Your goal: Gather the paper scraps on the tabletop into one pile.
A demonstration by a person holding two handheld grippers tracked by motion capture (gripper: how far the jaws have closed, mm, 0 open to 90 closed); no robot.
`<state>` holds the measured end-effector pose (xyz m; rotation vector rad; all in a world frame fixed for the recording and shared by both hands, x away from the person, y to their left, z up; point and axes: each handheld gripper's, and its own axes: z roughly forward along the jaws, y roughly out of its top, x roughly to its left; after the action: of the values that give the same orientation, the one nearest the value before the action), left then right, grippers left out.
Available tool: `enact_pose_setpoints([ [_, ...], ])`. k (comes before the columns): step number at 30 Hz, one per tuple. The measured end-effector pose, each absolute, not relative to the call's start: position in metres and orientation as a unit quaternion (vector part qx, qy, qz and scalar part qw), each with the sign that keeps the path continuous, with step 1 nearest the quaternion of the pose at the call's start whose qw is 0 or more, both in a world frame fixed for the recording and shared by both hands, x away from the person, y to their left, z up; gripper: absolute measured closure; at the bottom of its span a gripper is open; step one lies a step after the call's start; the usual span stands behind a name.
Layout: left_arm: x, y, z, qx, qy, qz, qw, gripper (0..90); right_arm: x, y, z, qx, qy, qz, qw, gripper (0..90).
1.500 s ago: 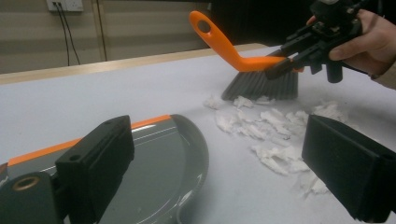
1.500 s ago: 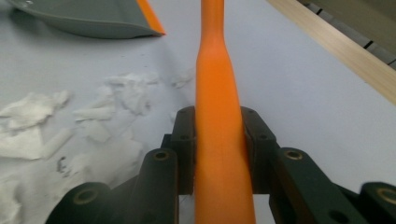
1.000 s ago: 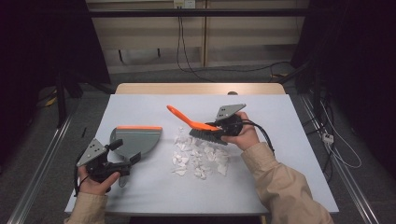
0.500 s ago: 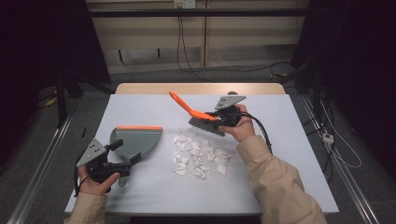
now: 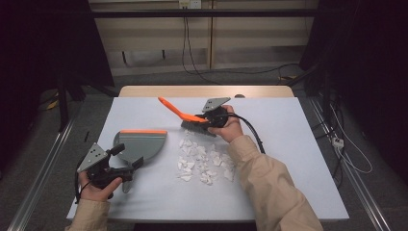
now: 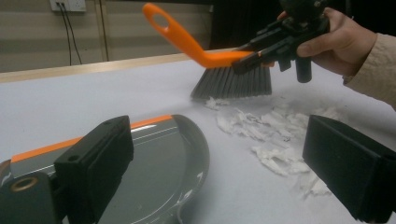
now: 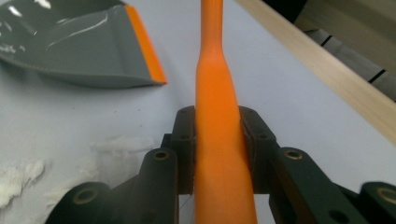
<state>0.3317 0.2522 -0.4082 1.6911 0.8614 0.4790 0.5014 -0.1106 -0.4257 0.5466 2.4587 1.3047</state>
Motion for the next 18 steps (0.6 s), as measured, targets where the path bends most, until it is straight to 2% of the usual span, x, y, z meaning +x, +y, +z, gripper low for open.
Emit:
enact_pose_setpoints([
  [12,0.329,0.255,-0.409,0.719,0.366,0.205,0.554,8.4,0.464,-0.133,-0.424,0.135,0.875,0.454,0.103,70.7],
  [18,0.33,0.253,-0.409,0.721,0.362,0.204,0.554,8.4,0.443,-0.145,-0.409,0.121,0.875,0.461,0.089,70.7],
])
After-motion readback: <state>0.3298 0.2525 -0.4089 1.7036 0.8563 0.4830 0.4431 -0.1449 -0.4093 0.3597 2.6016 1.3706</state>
